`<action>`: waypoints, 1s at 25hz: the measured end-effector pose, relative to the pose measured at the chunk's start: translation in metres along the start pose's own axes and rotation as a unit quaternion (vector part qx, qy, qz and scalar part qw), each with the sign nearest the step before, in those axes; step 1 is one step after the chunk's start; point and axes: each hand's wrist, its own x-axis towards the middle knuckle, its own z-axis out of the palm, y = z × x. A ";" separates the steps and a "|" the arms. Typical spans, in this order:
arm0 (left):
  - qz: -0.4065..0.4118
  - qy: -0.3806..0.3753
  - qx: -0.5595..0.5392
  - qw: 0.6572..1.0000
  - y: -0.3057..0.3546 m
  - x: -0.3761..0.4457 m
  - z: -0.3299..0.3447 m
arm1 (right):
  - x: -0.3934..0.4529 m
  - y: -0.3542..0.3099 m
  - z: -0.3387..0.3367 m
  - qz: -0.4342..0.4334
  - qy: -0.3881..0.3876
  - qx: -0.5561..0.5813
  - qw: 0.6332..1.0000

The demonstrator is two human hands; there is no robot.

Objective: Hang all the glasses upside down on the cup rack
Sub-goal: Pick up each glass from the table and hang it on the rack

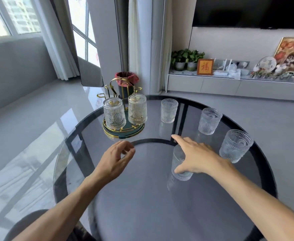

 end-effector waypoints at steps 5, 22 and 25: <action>-0.035 -0.047 -0.083 0.995 0.029 -0.015 -0.004 | 0.002 -0.009 -0.007 -0.023 0.037 0.194 0.980; 0.046 0.066 -0.305 0.949 0.087 0.039 -0.031 | 0.030 -0.062 -0.025 -0.002 -0.222 0.821 0.526; 0.062 0.026 -0.196 0.978 0.079 0.060 -0.052 | 0.048 -0.054 -0.040 0.008 -0.122 0.866 0.484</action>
